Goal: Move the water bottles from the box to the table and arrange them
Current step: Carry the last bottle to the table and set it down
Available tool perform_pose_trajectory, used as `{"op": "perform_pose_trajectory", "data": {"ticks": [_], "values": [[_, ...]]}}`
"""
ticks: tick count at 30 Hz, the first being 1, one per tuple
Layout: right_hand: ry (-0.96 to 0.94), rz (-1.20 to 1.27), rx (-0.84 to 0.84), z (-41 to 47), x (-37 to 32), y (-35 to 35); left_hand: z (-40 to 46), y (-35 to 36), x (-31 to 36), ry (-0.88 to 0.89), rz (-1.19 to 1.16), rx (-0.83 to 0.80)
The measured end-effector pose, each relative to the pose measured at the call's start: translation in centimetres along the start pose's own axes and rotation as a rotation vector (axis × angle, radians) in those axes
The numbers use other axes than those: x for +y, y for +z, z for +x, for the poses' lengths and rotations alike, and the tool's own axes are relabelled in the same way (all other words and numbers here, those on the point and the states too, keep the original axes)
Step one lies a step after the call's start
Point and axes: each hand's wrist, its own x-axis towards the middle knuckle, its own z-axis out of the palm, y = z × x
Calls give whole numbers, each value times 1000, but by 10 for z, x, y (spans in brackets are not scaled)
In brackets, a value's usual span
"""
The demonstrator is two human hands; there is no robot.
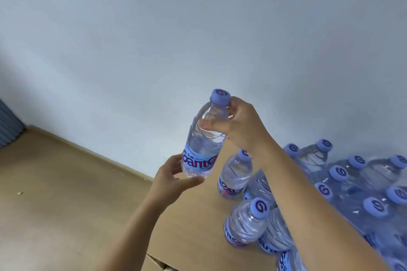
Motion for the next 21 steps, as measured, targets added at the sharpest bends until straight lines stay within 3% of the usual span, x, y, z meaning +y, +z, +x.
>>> {"op": "perform_pose_trajectory", "data": {"ticks": [8, 13, 21], "values": [[124, -135, 75, 91, 39, 43, 122, -11, -24, 35, 514, 12], [200, -167, 98, 127, 69, 44, 178, -2, -39, -6, 573, -94], [342, -201, 68, 153, 103, 41, 216, 21, -55, -97, 674, -129]]}}
